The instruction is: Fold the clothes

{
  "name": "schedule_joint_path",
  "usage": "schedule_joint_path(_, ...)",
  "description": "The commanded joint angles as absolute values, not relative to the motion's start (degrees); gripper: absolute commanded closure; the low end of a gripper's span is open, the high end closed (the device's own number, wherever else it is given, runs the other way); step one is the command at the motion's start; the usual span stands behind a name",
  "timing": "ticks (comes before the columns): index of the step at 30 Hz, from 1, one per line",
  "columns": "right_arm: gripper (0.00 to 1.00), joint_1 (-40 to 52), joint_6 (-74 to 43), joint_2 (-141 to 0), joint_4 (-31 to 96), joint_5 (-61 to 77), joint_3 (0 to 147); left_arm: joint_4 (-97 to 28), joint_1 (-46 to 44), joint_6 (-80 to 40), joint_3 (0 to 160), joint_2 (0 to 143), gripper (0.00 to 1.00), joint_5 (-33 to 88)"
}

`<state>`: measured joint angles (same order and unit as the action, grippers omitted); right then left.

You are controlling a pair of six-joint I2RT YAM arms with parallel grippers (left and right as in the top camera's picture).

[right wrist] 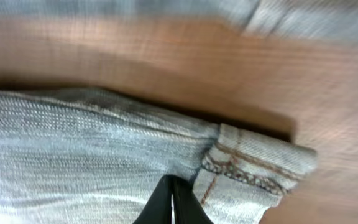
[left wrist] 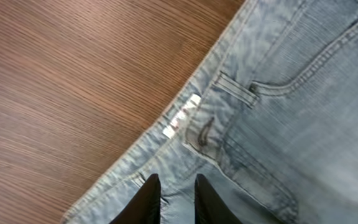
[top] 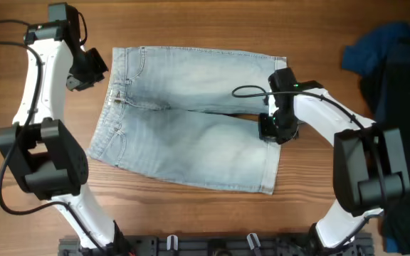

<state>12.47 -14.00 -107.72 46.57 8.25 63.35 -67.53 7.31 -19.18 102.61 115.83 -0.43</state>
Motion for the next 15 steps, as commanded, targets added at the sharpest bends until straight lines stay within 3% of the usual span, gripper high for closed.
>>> schedule_joint_path(1,0.96,8.9,-13.5,-111.2,41.3,-5.0,61.7,-67.5,7.9,-18.2,102.3,117.4,0.81,-2.9)
schedule_joint_path(7,0.96,8.4,-11.9,-111.2,34.3,-4.9,62.3,-67.8,7.9,-18.2,102.3,117.4,0.81,-2.0)
schedule_joint_path(15,0.96,8.3,-9.0,-111.2,36.8,-1.0,68.8,-70.6,7.9,-17.7,102.3,117.4,0.83,0.2)
